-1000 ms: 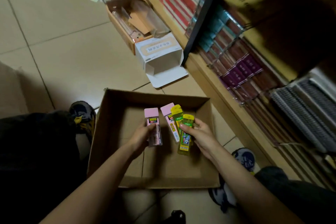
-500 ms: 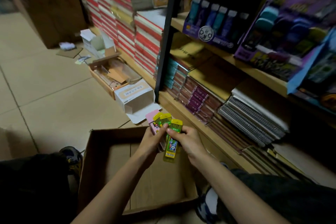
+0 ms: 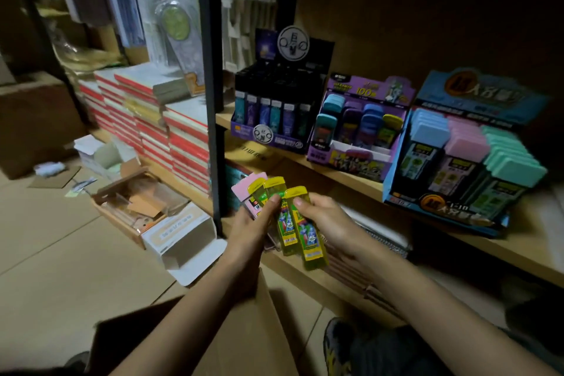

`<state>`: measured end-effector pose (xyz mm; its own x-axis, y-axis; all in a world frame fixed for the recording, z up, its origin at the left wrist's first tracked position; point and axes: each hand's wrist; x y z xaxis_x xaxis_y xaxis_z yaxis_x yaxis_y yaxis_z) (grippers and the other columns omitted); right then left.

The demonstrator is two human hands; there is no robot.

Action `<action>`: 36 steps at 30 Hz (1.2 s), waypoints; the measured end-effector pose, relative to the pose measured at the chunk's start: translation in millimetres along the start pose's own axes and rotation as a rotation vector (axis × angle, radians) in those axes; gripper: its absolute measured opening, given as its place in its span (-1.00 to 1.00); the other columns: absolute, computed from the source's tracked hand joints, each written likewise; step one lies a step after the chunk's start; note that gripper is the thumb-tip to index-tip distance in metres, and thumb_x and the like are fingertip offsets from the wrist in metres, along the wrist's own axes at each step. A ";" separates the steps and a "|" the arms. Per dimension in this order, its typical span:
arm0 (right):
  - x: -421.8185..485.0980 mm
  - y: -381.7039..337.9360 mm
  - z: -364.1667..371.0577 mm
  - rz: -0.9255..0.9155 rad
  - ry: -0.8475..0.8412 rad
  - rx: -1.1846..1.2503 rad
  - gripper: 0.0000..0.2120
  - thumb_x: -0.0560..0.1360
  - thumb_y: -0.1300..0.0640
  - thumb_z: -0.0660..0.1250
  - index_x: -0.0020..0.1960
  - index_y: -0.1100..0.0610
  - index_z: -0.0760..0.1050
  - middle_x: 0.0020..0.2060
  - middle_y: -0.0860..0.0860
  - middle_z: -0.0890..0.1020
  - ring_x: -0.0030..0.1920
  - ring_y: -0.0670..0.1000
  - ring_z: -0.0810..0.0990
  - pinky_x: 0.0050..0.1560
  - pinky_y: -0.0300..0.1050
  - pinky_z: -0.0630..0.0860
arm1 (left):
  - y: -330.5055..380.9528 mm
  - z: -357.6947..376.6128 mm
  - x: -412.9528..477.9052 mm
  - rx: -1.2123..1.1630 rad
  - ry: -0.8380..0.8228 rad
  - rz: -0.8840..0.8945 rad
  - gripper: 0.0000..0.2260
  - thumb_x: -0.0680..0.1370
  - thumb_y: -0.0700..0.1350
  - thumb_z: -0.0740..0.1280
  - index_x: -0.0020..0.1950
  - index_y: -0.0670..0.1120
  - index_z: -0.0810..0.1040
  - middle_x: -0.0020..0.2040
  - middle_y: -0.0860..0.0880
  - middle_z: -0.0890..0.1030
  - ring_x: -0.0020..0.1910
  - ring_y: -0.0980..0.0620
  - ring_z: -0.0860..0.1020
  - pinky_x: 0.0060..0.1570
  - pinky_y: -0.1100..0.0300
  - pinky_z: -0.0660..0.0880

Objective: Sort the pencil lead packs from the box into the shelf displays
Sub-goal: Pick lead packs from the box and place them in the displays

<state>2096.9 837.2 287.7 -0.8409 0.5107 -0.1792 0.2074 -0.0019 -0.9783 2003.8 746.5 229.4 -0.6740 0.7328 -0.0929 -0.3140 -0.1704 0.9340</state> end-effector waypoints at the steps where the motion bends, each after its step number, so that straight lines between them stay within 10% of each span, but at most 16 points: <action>1: 0.1 -9.7 -9.4 -0.014 0.026 -0.043 -0.85 0.60 0.22 0.17 -0.10 0.12 0.48 -0.22 0.06 0.61 -0.27 -0.04 0.61 -0.16 -0.18 0.53 | 8.2 7.1 3.2 0.015 -0.020 0.011 -0.73 0.53 0.02 0.30 0.17 -0.07 0.54 0.00 -0.08 0.69 -0.05 -0.10 0.67 -0.16 -0.03 0.62; 9: -9.0 -83.3 -99.5 -0.289 0.311 -0.304 -0.87 0.48 0.30 0.34 -0.13 0.11 0.47 -0.26 0.01 0.61 -0.36 -0.24 0.56 -0.35 -0.44 0.44 | 54.6 45.7 37.2 0.010 -0.122 0.078 -0.73 0.54 -0.07 0.28 0.18 -0.16 0.51 0.05 -0.17 0.65 0.01 -0.14 0.63 -0.12 0.01 0.63; 17: 14.6 -118.3 -166.2 -0.429 0.619 -0.631 -0.89 0.45 0.23 0.41 -0.12 0.08 0.50 -0.17 0.08 0.63 -0.08 0.08 0.61 -0.01 -0.03 0.51 | 61.4 66.2 60.7 0.001 -0.160 0.067 -0.62 0.45 0.04 0.32 0.18 -0.15 0.51 0.01 -0.13 0.67 -0.02 -0.12 0.65 -0.09 -0.06 0.61; 36: 58.3 -101.1 -173.2 -0.372 0.580 -1.540 -0.73 0.46 0.06 0.39 0.11 0.13 0.49 0.07 0.07 0.48 0.15 0.10 0.36 0.16 0.00 0.29 | 59.4 72.9 63.0 0.027 -0.175 0.084 -0.59 0.42 0.06 0.32 0.17 -0.15 0.50 0.02 -0.17 0.66 -0.05 -0.13 0.66 -0.16 -0.05 0.62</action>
<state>2113.4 1016.0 394.3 -0.7440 0.5169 0.4234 0.6090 0.7853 0.1115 1991.4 830.6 304.1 -0.5698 0.8205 0.0452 -0.2419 -0.2200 0.9450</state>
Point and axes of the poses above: each hand's wrist, its own x-axis towards the middle knuckle, its own z-axis out of the palm, y = z × x
